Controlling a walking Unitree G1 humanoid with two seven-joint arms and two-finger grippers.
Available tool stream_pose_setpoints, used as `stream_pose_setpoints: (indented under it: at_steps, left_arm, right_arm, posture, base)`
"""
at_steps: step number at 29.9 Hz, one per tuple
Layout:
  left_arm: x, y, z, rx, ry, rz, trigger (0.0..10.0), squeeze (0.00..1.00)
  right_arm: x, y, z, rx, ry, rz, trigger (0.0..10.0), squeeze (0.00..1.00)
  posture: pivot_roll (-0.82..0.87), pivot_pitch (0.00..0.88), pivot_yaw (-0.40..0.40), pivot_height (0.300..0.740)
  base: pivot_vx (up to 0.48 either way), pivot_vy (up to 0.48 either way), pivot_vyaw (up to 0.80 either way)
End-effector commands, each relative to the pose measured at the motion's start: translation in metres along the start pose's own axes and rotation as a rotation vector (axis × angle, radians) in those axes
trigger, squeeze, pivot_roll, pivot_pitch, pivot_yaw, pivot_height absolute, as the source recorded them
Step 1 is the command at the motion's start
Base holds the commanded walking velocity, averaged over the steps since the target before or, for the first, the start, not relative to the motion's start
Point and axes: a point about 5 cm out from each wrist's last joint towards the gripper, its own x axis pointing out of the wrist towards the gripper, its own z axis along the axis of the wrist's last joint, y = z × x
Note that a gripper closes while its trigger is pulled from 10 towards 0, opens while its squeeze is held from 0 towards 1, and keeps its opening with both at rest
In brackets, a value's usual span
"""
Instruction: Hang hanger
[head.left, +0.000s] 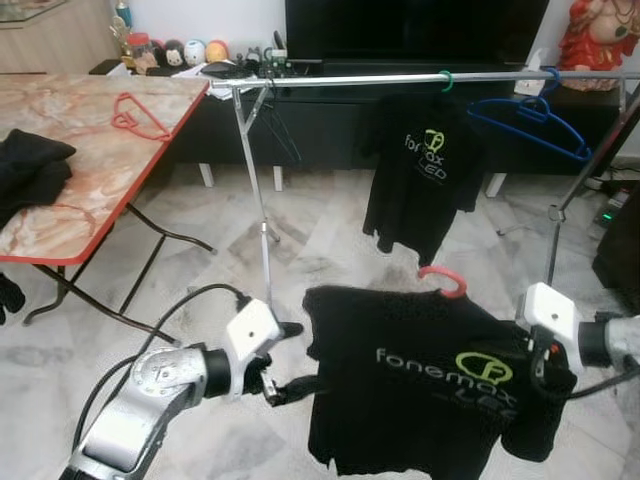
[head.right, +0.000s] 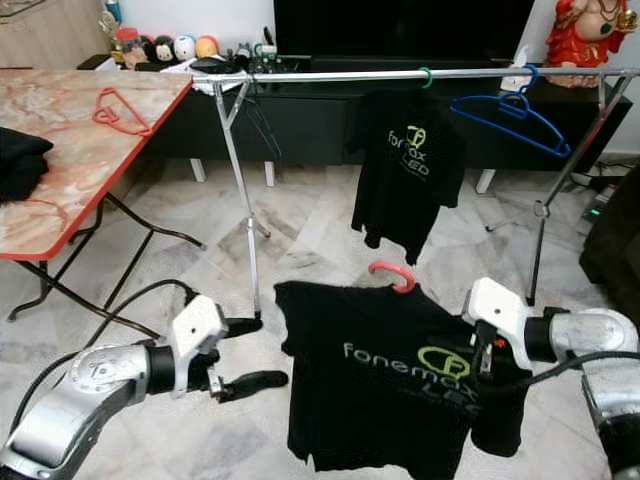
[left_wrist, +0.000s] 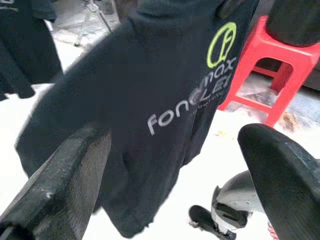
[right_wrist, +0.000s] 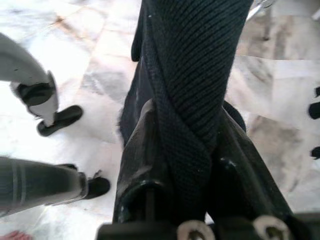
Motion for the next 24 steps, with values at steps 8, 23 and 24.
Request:
stream_pose_setpoints:
  at_steps: [8, 23, 24]
  left_arm:
    - [0.009, -0.003, 0.021, 0.040, -0.032, -0.090, 10.0, 0.00]
    - [0.004, -0.001, 0.011, 0.036, 0.086, -0.161, 10.0, 0.00]
    - [0.003, -0.001, 0.010, 0.043, 0.095, -0.163, 10.0, 0.00]
  right_arm:
    - [-0.009, 0.003, 0.004, -0.068, 0.075, 0.032, 10.0, 0.00]
    - [-0.017, 0.003, 0.027, -0.113, 0.029, 0.063, 10.0, 0.00]
    - [-0.018, 0.003, 0.028, -0.114, 0.027, 0.067, 10.0, 0.00]
  posture:
    - [-0.02, 0.016, 0.030, 0.740]
    - [-0.03, 0.026, 0.038, 0.740]
    - [-0.03, 0.026, 0.038, 0.740]
  base:
    - [0.000, 0.000, 0.00]
    - [0.000, 0.000, 0.00]
    - [0.000, 0.000, 0.00]
